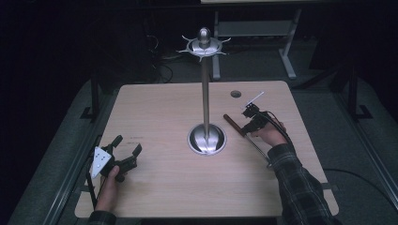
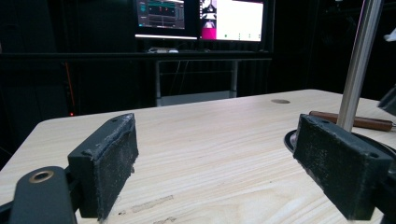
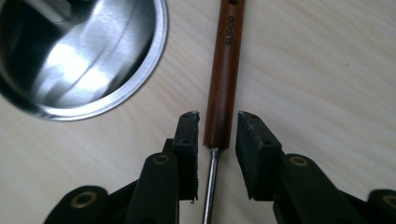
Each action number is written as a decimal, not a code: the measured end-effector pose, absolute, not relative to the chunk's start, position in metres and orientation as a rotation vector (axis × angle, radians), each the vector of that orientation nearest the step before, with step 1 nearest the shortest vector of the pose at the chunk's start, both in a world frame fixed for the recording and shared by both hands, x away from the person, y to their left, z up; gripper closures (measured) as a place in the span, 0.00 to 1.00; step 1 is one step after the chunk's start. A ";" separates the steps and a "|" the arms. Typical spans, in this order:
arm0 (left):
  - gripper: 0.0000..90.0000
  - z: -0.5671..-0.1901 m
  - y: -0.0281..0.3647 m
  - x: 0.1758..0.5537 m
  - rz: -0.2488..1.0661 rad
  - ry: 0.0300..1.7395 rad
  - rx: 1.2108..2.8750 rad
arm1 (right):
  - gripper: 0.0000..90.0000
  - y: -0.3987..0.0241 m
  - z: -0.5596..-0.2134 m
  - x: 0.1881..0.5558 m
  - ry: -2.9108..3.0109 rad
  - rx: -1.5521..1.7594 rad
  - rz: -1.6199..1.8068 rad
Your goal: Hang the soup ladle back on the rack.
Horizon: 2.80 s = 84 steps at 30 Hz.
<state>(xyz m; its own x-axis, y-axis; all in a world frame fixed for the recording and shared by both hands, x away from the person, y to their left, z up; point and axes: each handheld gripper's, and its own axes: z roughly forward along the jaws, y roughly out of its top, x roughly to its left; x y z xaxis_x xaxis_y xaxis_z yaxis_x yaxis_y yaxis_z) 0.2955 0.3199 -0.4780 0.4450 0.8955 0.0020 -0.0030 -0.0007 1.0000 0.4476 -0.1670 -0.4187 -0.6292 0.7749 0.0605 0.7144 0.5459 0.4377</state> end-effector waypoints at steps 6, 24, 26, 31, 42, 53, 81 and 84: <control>0.15 -0.478 0.320 0.296 0.864 0.861 1.393 | 0.76 -0.157 -0.426 0.462 2.685 1.272 0.579; 0.15 -0.478 0.320 0.296 0.865 0.860 1.394 | 0.79 -0.146 -0.442 0.471 2.724 1.295 0.429; 0.15 -0.478 0.320 0.296 0.865 0.859 1.395 | 0.81 -0.146 -0.442 0.471 2.718 1.310 0.429; 0.15 -0.478 0.320 0.296 0.864 0.859 1.394 | 0.82 -0.147 -0.442 0.470 2.706 1.322 0.436; 0.15 -0.478 0.320 0.295 0.865 0.857 1.394 | 0.82 -0.155 -0.439 0.467 2.668 1.360 0.504; 0.15 -0.478 0.320 0.295 0.866 0.856 1.396 | 0.82 -0.179 -0.409 0.454 2.561 1.358 0.721; 0.15 -0.478 0.320 0.295 0.867 0.860 1.393 | 0.82 -0.216 -0.348 0.372 2.242 1.190 1.151; 0.15 -0.478 0.320 0.295 0.866 0.860 1.394 | 0.82 -0.217 -0.342 0.366 2.216 1.162 1.201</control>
<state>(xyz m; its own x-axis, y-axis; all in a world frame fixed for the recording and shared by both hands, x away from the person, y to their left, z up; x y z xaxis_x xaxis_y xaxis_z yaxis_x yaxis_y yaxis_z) 0.2954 0.3196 -0.4779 0.4453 0.8954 0.0040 -0.0027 -0.0031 1.0000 0.3658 -0.2171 -0.3424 -0.5946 0.8014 0.0643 0.4914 0.2989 0.8181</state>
